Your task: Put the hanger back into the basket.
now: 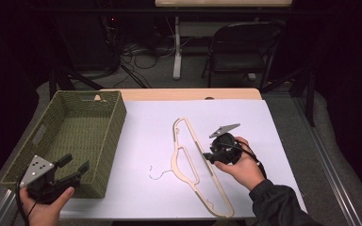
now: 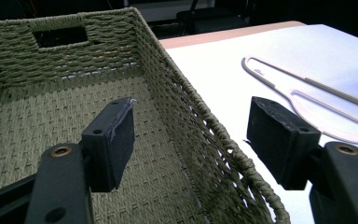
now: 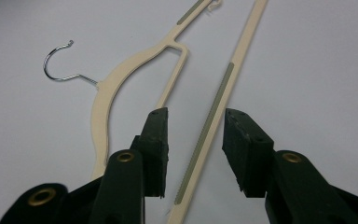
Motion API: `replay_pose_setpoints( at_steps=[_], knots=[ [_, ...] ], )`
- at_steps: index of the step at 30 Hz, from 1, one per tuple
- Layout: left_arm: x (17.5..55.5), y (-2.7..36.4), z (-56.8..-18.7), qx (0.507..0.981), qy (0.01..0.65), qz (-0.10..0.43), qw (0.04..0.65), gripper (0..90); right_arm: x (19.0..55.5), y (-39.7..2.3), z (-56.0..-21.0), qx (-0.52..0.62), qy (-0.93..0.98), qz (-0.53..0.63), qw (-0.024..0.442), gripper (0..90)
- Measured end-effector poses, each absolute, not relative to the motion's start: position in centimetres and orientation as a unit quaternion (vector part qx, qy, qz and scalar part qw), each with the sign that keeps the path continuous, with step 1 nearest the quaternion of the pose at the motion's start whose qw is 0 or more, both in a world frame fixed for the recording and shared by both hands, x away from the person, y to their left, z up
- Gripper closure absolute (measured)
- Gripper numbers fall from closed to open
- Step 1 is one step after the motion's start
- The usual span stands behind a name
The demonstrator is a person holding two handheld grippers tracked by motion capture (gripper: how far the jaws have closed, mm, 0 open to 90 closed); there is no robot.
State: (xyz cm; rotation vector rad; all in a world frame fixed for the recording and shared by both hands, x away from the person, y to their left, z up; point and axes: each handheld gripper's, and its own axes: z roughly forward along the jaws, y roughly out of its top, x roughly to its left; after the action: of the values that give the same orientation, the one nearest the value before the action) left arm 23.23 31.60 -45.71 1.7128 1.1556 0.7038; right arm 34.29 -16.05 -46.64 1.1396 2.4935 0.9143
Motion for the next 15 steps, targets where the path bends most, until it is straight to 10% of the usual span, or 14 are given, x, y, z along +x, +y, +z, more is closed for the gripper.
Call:
replay_pose_setpoints(
  at_steps=[15],
  knots=[
    [23.4,31.5,-45.9,0.699,0.47,0.283,0.459,32.2,36.4,-14.2,-46.3,0.406,0.874,0.249,0.095,56.3]
  ],
)
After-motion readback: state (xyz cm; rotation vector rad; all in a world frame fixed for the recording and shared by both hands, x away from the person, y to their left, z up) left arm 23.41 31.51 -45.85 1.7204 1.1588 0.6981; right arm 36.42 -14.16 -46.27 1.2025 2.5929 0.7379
